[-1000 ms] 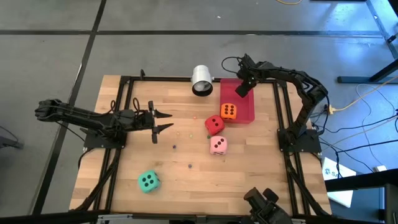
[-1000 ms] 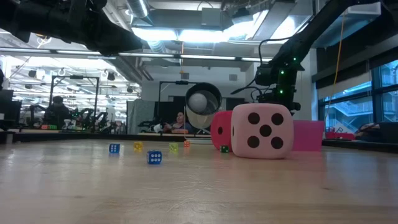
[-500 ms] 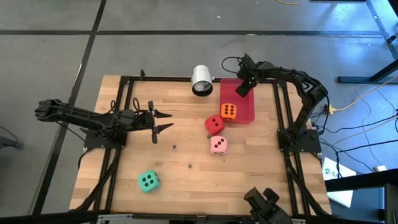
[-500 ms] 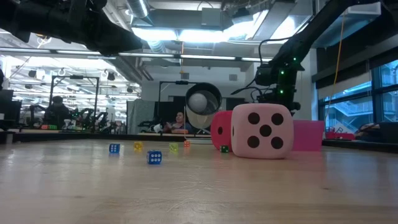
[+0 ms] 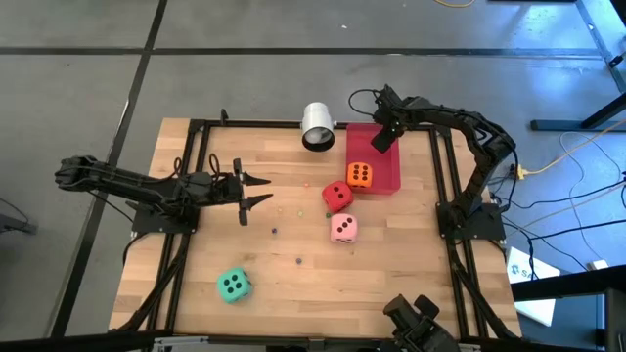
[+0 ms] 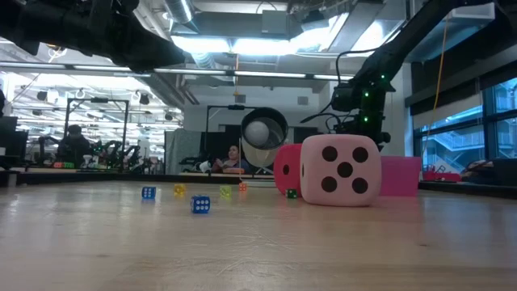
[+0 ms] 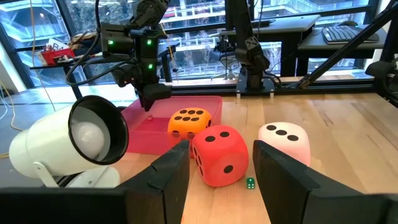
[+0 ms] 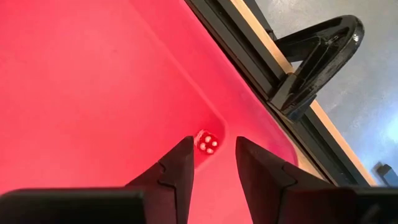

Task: Pick & Place Dice
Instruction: Put the big blue dice into the red bin

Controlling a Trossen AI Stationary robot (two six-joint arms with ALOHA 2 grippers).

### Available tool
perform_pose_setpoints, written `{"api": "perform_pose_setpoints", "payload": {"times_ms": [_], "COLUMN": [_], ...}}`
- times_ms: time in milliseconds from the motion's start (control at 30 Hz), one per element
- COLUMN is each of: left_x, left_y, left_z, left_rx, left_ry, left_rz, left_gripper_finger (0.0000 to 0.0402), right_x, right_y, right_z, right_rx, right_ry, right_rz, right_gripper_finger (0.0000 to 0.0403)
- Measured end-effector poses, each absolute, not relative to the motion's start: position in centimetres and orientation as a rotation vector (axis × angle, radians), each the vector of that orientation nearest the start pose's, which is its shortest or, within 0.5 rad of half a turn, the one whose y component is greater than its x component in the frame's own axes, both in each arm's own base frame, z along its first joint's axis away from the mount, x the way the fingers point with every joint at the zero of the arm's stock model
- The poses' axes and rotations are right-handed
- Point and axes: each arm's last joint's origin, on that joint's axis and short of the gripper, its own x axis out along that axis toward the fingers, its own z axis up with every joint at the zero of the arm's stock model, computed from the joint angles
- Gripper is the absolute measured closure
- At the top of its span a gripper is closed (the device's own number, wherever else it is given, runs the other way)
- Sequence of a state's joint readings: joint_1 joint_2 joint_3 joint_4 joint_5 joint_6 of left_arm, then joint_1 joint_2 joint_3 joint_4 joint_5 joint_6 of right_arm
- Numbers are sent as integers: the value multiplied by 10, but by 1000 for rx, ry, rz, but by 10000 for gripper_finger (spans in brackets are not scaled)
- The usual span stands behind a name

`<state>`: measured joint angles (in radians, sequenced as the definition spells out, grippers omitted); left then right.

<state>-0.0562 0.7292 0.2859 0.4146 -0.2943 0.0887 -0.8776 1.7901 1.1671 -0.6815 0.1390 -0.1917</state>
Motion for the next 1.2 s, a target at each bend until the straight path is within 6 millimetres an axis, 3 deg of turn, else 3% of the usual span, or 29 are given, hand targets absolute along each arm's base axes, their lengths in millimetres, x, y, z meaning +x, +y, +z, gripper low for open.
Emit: {"api": "perform_pose_setpoints", "payload": {"times_ms": [267, 567, 767, 967, 1100, 1200], "left_x": [166, 165, 165, 165, 165, 164], "left_y": [-1, 1, 1, 1, 0, -2], "left_z": [226, 225, 224, 220, 218, 220], "left_rx": [94, 99, 72, 43, 51, 57], "left_ry": [39, 50, 63, 93, 111, 103], "left_rz": [241, 310, 311, 308, 288, 262], "left_gripper_finger": [233, 233, 233, 233, 233, 233], "right_x": [211, 207, 212, 226, 242, 254], "right_y": [-261, -244, -225, -196, -173, -154], "right_z": [179, 228, 279, 322, 335, 333], "right_rx": [329, 320, 354, 249, 171, 107], "right_ry": [1320, 1126, 757, 462, 378, 300], "right_rz": [-740, -755, -523, -234, -130, -42], "right_gripper_finger": [282, 282, 282, 282, 281, 281]}}
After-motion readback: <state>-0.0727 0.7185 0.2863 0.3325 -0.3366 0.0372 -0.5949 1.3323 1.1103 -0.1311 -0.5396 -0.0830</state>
